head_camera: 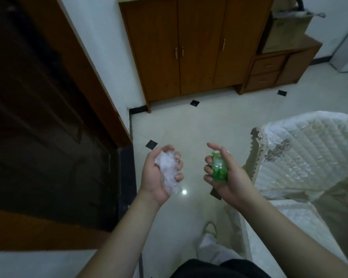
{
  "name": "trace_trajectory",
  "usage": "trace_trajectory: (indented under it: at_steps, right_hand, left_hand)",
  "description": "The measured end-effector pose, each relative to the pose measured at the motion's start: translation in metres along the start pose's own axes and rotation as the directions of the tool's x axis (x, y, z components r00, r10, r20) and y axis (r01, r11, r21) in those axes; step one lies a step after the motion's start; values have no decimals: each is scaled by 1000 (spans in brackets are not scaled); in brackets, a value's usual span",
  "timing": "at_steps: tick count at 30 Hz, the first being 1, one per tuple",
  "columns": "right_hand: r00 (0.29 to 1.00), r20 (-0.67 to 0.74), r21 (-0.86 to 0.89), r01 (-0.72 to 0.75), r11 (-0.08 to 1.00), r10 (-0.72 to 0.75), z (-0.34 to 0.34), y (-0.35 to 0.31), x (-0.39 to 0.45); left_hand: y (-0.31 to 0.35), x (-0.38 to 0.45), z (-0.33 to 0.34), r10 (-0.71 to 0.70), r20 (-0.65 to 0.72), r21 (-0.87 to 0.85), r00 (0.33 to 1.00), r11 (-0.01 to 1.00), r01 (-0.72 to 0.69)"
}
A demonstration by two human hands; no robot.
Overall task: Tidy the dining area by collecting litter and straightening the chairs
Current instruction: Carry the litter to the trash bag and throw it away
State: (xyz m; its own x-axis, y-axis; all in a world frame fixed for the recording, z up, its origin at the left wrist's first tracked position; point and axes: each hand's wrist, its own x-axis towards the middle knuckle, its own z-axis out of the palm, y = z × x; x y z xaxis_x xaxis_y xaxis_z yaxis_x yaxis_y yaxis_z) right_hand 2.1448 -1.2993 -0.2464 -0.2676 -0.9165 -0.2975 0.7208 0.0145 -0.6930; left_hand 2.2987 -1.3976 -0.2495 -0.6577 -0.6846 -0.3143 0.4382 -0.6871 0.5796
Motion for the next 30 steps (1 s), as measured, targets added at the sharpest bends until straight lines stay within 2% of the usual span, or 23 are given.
trace_trajectory:
  at_steps: [10, 17, 21, 30]
  right_hand:
    - [999, -8, -34, -42, 999, 42, -10, -92, 129]
    - [996, -52, 0, -77, 997, 77, 11, -107, 214]
    - [997, -62, 11, -46, 999, 46, 36, -115, 276]
    - [986, -139, -14, 89, 996, -90, 60, -153, 376]
  left_hand:
    - [48, 126, 40, 3, 3, 19, 1000, 1000, -3]
    - [88, 196, 28, 12, -27, -12, 1000, 1000, -12]
    - [118, 252, 18, 8, -48, -29, 999, 1000, -9]
    - [192, 378, 32, -105, 137, -8, 985, 994, 107]
